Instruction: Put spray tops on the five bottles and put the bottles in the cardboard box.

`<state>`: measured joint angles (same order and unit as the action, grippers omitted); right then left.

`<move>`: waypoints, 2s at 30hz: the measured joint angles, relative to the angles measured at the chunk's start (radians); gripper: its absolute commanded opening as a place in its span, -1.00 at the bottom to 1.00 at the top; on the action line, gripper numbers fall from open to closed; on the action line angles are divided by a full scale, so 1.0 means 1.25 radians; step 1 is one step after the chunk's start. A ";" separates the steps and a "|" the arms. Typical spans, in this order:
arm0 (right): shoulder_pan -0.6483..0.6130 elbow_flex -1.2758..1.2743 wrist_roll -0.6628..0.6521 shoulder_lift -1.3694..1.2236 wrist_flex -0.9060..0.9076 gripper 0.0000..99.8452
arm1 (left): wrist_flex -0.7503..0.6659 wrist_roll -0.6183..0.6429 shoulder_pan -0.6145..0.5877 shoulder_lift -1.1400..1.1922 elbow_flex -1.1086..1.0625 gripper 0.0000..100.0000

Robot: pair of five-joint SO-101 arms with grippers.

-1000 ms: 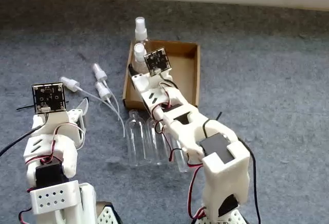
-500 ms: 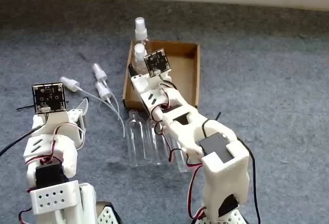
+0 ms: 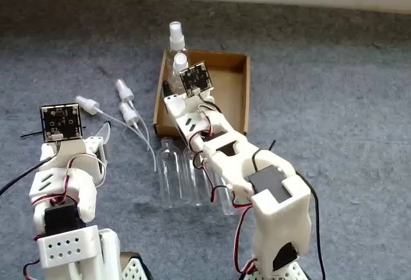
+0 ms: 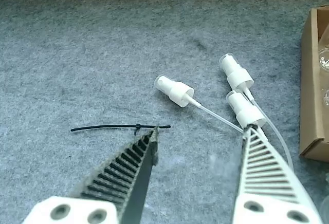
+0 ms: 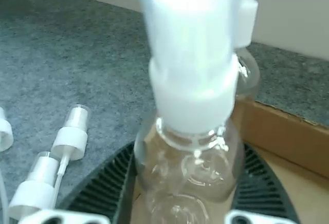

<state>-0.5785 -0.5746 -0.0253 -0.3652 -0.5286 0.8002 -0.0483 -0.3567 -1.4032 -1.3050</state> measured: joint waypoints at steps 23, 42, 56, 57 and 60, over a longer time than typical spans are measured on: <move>0.000 -0.001 0.000 0.000 0.000 -0.37 | 0.000 0.000 0.001 0.000 0.000 -0.52; 0.000 -0.001 -0.001 0.000 0.000 -0.10 | -0.002 0.000 0.001 0.000 -0.002 -0.52; 0.000 0.022 0.028 -0.001 0.000 -0.10 | -0.002 0.000 0.001 0.000 -0.002 -0.52; 0.000 0.023 0.028 -0.001 0.000 -0.10 | -0.002 0.000 0.001 0.000 -0.002 -0.52; 0.000 0.025 0.028 -0.001 0.000 -0.10 | -0.002 0.000 0.001 0.000 -0.002 -0.52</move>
<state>-0.5785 -0.5439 0.0100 -0.3667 -0.5286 0.7971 -0.0483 -0.3552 -1.4032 -1.3080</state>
